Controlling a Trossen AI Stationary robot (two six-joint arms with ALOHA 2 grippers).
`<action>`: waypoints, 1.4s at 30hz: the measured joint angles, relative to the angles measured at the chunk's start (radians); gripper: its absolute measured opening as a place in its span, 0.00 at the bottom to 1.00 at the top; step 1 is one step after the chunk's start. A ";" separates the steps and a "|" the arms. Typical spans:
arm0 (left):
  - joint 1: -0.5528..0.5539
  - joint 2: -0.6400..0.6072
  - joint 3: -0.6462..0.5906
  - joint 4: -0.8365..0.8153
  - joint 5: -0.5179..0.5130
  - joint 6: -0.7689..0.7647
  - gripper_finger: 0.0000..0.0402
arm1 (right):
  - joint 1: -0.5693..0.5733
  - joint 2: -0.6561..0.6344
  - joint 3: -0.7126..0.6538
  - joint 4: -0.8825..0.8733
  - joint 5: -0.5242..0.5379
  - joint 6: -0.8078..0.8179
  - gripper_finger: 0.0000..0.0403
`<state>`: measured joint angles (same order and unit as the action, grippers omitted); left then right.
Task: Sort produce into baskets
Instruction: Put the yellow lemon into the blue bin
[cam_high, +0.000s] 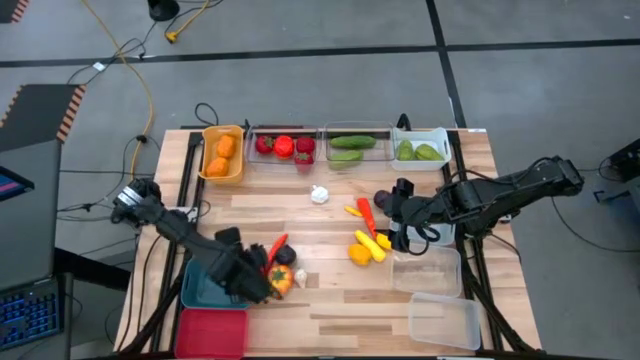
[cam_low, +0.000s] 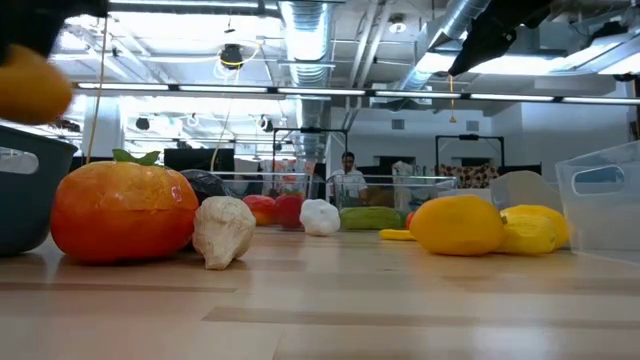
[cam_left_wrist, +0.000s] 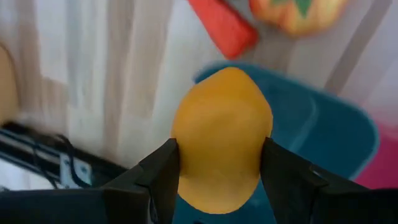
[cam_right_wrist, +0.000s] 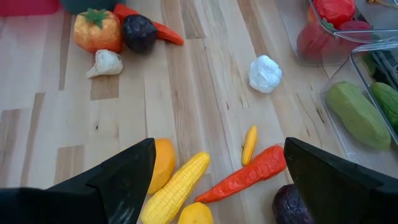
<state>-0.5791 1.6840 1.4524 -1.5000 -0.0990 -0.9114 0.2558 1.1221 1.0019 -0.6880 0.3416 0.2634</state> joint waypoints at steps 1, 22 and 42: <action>-0.016 0.000 -0.010 0.001 0.012 -0.023 0.46 | 0.000 0.000 0.000 0.000 0.000 0.000 0.95; -0.080 0.000 -0.043 -0.002 0.052 -0.180 0.62 | 0.000 0.000 0.000 0.000 -0.004 0.000 0.95; -0.080 0.000 -0.043 0.097 0.061 -0.185 0.74 | 0.059 0.182 0.000 0.183 -0.174 0.000 0.95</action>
<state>-0.6586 1.6844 1.4094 -1.4027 -0.0375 -1.0965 0.3147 1.3042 1.0019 -0.5047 0.1677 0.2638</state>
